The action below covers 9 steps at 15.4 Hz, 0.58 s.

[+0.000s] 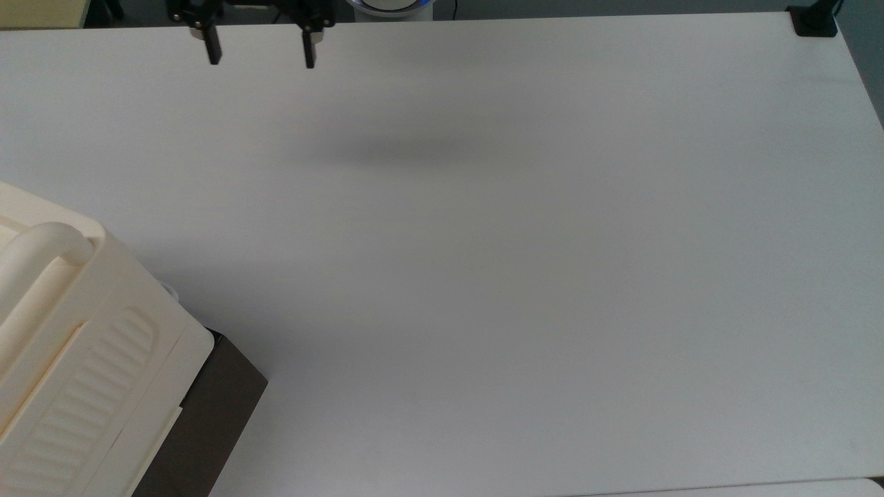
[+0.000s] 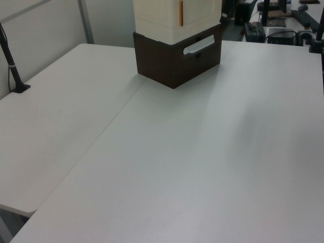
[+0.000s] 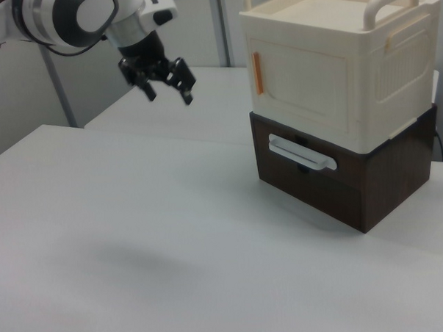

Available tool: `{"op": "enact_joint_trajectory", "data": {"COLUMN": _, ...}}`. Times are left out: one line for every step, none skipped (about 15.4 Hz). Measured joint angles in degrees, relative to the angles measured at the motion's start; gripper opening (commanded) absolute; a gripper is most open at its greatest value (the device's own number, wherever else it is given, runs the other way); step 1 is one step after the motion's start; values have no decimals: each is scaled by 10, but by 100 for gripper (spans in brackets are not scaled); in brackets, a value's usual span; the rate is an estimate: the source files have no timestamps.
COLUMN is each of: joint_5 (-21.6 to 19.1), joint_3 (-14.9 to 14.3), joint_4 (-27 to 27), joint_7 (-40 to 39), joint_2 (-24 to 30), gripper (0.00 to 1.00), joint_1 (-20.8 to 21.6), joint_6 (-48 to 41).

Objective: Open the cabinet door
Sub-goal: 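Move the open gripper toward the orange handle on the cabinet door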

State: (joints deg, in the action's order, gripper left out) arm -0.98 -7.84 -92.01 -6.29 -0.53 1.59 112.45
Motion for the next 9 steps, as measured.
{"op": "enact_joint_trajectory", "data": {"joint_5": 0, "joint_3": 0, "joint_4": 0, "joint_7": 0, "joint_2": 0, "gripper": 100, "joint_1": -4, "joint_6": 23}}
{"op": "enact_joint_trajectory", "data": {"joint_5": 0, "joint_3": 0, "joint_4": 0, "joint_7": 0, "joint_2": 0, "gripper": 100, "joint_1": -7, "joint_6": 48}}
{"op": "enact_joint_trajectory", "data": {"joint_5": 0, "joint_3": 0, "joint_4": 0, "joint_7": 0, "joint_2": 0, "gripper": 100, "joint_1": -10, "joint_6": 71}}
{"op": "enact_joint_trajectory", "data": {"joint_5": 0, "joint_3": 0, "joint_4": -1, "joint_7": 0, "joint_2": 0, "gripper": 97, "joint_1": -12, "joint_6": 94}}
{"op": "enact_joint_trajectory", "data": {"joint_5": 0, "joint_3": 0, "joint_4": -2, "joint_7": 0, "joint_2": 0, "gripper": 92, "joint_1": -14, "joint_6": 117}}
{"op": "enact_joint_trajectory", "data": {"joint_5": 0, "joint_3": 0, "joint_4": -4, "joint_7": 0, "joint_2": -1, "gripper": 90, "joint_1": -14, "joint_6": 140}}
{"op": "enact_joint_trajectory", "data": {"joint_5": 0, "joint_3": 0, "joint_4": -8, "joint_7": 0, "joint_2": -2, "gripper": 88, "joint_1": -14, "joint_6": 168}}
{"op": "enact_joint_trajectory", "data": {"joint_5": 0, "joint_3": 0, "joint_4": -13, "joint_7": 0, "joint_2": -3, "gripper": 87, "joint_1": -14, "joint_6": 197}}
{"op": "enact_joint_trajectory", "data": {"joint_5": 0, "joint_3": 0, "joint_4": -21, "joint_7": 1, "joint_2": -5, "gripper": 87, "joint_1": -14, "joint_6": 229}}
